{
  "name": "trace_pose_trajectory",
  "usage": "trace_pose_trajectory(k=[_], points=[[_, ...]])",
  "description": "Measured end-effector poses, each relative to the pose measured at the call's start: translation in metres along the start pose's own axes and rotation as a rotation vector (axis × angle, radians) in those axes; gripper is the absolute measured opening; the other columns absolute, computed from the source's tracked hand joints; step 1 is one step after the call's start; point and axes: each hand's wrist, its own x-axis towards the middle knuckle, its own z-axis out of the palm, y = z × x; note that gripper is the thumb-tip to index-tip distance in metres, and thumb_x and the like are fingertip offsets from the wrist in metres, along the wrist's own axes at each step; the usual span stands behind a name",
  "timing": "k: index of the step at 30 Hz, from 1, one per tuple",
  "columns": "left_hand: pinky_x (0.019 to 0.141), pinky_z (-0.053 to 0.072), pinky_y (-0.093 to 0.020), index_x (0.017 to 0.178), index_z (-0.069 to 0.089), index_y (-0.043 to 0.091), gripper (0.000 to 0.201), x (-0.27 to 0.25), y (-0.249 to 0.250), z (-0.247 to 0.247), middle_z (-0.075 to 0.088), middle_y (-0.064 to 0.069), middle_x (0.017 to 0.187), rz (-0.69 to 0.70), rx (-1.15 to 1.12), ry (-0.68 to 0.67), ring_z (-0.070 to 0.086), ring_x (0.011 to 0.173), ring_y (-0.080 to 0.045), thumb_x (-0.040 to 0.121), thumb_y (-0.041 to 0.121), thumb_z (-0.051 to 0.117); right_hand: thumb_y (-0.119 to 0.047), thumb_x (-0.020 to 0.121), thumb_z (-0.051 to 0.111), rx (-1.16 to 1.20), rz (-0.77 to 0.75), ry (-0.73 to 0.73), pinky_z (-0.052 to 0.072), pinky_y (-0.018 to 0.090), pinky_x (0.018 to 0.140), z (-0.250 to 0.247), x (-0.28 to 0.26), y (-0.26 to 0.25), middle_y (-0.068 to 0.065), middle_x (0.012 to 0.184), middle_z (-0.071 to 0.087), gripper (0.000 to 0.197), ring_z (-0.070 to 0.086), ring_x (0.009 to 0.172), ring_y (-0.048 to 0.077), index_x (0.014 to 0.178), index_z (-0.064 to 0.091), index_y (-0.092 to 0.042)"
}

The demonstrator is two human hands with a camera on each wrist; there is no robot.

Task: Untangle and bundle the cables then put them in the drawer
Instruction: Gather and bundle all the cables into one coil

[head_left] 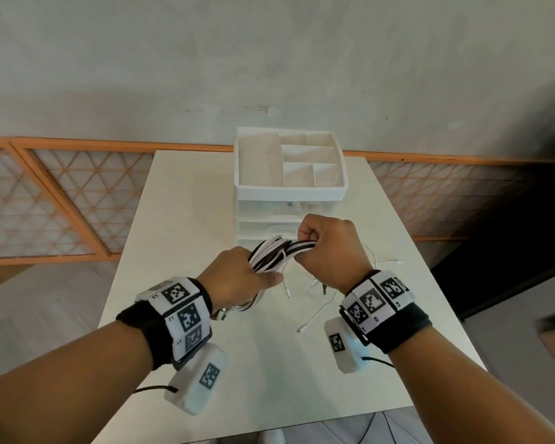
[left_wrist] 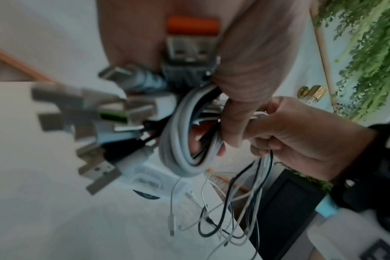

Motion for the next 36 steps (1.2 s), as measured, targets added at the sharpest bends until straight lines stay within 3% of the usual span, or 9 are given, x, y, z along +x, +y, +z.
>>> trace_pose_trajectory(k=[3,6,9,14,18,23,30,33,36], points=[[0.06,0.043,-0.025,0.076,0.07,0.019,0.019,-0.001,-0.002,-0.018,0.069,0.001,0.066,0.074,-0.186,0.038,0.057,0.057,-0.011,0.09,0.032,0.071,-0.031,0.074,0.085,0.19,0.054,-0.164,0.041,0.016,0.055,-0.019,-0.004,0.011,-0.004,0.057,0.064,0.021,0.053,0.05,0.003,0.071,0.067,-0.022],[0.071,0.057,-0.035,0.078,0.065,0.004,0.025,0.002,-0.008,-0.031,0.069,-0.008,0.069,0.06,-0.511,0.017,0.066,0.062,-0.017,0.097,0.021,0.063,-0.042,0.082,0.078,0.405,0.146,-0.294,0.045,0.033,0.066,-0.028,-0.009,0.033,0.012,0.07,0.069,0.024,0.057,0.062,0.017,0.081,0.076,-0.019],[0.067,0.056,-0.039,0.074,0.056,0.006,0.032,0.006,-0.008,-0.026,0.053,-0.005,0.06,0.021,-0.628,0.036,0.055,0.058,-0.024,0.096,0.028,0.063,-0.024,0.091,0.072,0.56,0.156,-0.236,0.047,0.031,0.073,-0.02,-0.015,0.035,0.01,0.073,0.069,0.012,0.058,0.065,0.015,0.092,0.08,-0.016],[0.056,0.051,-0.033,0.075,0.052,0.013,0.053,0.006,-0.003,-0.021,0.045,0.001,0.055,-0.029,-0.635,0.043,0.048,0.052,-0.018,0.085,0.065,0.058,-0.019,0.093,0.069,0.618,0.145,-0.176,0.043,0.015,0.061,-0.009,-0.021,0.031,-0.003,0.065,0.063,0.012,0.05,0.059,0.011,0.092,0.08,-0.015],[0.053,0.049,-0.033,0.07,0.053,0.011,0.054,0.009,-0.006,-0.022,0.046,-0.002,0.053,-0.059,-0.639,0.239,0.048,0.046,-0.021,0.088,0.062,0.058,-0.019,0.094,0.068,0.54,0.095,-0.229,0.041,0.011,0.06,-0.009,-0.022,0.031,-0.01,0.066,0.065,0.016,0.054,0.061,0.007,0.091,0.077,-0.031],[0.053,0.052,-0.032,0.07,0.053,0.011,0.05,0.008,-0.005,-0.023,0.047,-0.002,0.051,-0.052,-0.639,0.264,0.049,0.045,-0.02,0.086,0.057,0.065,-0.016,0.096,0.065,0.494,0.103,-0.214,0.05,0.031,0.075,-0.004,-0.022,0.042,0.0,0.073,0.07,0.014,0.06,0.065,0.009,0.095,0.078,-0.014],[0.049,0.05,-0.031,0.071,0.056,0.007,0.051,0.018,-0.007,-0.013,0.05,-0.005,0.05,-0.275,-0.88,0.384,0.049,0.041,-0.022,0.095,0.052,0.055,-0.015,0.094,0.066,0.54,0.048,-0.095,0.046,0.025,0.068,0.003,-0.019,0.016,-0.009,0.063,0.059,0.02,0.055,0.061,0.011,0.075,0.071,-0.015],[0.054,0.054,-0.036,0.074,0.054,0.01,0.06,0.016,-0.007,-0.013,0.052,-0.004,0.052,-0.245,-0.758,0.302,0.052,0.047,-0.023,0.084,0.07,0.057,-0.015,0.094,0.066,0.569,0.041,-0.04,0.045,0.03,0.066,0.006,-0.021,0.015,0.0,0.063,0.058,0.019,0.052,0.06,0.012,0.076,0.072,-0.019],[0.064,0.056,-0.045,0.083,0.053,0.012,0.085,0.007,-0.001,-0.003,0.052,-0.007,0.062,-0.163,-0.487,0.201,0.057,0.05,-0.022,0.052,0.091,0.062,-0.014,0.095,0.066,0.616,0.028,0.069,0.048,0.023,0.065,0.014,-0.02,0.003,0.0,0.065,0.06,0.011,0.056,0.06,0.008,0.091,0.077,-0.011]])
